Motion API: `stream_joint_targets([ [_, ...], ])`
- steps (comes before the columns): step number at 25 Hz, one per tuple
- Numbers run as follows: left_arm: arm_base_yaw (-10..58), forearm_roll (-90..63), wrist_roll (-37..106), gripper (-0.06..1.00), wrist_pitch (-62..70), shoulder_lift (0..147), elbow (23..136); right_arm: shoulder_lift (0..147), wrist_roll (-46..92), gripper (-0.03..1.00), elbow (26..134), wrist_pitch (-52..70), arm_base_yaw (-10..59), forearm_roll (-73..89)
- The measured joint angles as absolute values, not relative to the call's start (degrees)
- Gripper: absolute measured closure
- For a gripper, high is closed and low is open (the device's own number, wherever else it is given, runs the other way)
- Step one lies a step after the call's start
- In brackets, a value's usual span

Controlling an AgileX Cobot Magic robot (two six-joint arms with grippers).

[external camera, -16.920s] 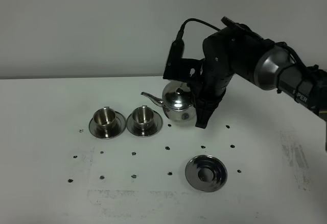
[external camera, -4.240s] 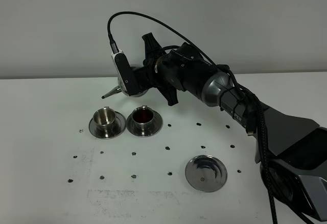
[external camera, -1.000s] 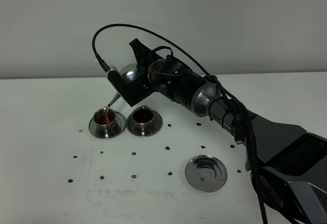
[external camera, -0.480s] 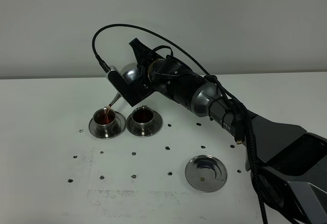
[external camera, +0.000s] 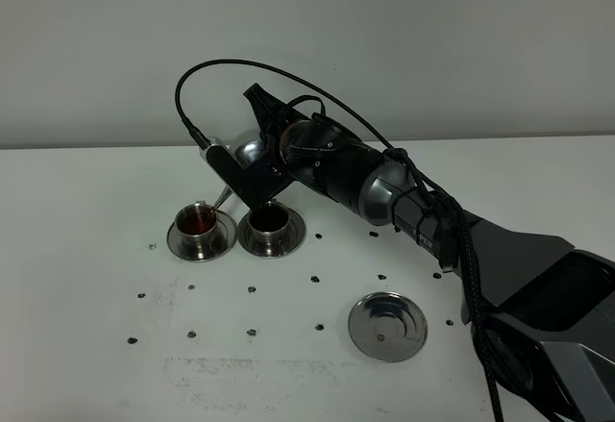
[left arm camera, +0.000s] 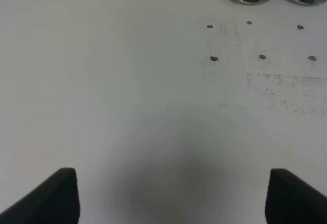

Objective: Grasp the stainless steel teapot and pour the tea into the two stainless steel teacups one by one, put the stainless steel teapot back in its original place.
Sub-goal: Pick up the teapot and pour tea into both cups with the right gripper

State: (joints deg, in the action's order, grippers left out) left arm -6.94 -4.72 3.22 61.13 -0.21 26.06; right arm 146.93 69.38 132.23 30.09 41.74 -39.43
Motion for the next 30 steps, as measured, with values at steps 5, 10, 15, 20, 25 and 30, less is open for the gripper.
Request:
stream_joint_targets([
  [5,-6.94,-4.72,3.22,0.22,61.13,-0.21,26.06,146.93,69.38,0.79,132.23,29.51,41.74,-39.8],
  [10,-6.94,-4.72,3.22,0.22,61.13,-0.21,26.06,146.93,69.4,0.79,132.23,29.51,41.74,-39.95],
  [15,-6.94,-4.72,3.22,0.22,61.13,-0.21,26.06,146.93,69.4,0.79,132.23,29.43,41.74,-40.73],
  [20,-6.94,-4.72,3.22,0.22,61.13,-0.21,26.06,146.93,69.4,0.79,132.23,29.27,41.74,-40.91],
  [25,-6.94,-4.72,3.22,0.22,61.13,-0.21,26.06,146.93,69.4,0.79,132.23,29.21,41.74,-40.91],
  [30,-6.94,-4.72,3.22,0.22,61.13,-0.21,26.06,146.93,69.4,0.79,132.23,29.21,41.74,-39.2],
])
